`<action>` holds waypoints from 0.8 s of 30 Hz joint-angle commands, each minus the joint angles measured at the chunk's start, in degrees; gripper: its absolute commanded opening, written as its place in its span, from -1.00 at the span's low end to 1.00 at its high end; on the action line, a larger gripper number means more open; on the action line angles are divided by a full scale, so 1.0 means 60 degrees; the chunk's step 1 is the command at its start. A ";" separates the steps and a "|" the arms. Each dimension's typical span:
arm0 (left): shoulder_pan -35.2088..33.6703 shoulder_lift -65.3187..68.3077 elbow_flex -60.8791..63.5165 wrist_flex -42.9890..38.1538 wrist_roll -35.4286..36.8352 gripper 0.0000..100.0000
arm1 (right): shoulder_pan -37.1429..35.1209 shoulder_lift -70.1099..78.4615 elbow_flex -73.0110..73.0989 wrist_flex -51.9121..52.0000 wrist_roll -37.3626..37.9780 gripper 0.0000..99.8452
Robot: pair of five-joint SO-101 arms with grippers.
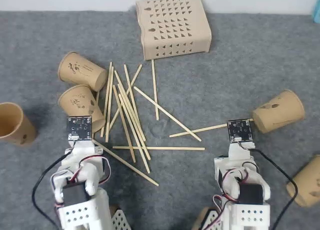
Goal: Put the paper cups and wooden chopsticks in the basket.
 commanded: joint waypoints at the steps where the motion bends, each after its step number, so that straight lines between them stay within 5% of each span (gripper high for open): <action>1: 0.0073 -0.0161 -0.0154 -0.0469 -0.0088 -0.97 | 0.0081 -0.0110 0.0190 -0.0168 0.0103 -0.98; 9: 0.0000 -0.0161 -0.0652 -0.2828 -0.0059 -0.97 | 0.2352 -0.0125 -0.1055 -0.1033 0.0059 -0.98; 16: 0.0513 -0.0161 -0.0945 -0.3795 -0.0234 -0.97 | 0.2381 -0.0110 -0.0527 -0.1326 0.0381 -0.98; 19: 0.1099 -0.0161 -0.0989 -0.4601 -0.0747 -0.87 | 0.2498 -0.0110 -0.0498 -0.1297 0.1143 -0.98; 24: 0.1744 -0.0073 -0.1443 -0.5040 0.0879 -0.59 | 0.2498 -0.0110 -0.0513 -0.0945 0.1436 -0.98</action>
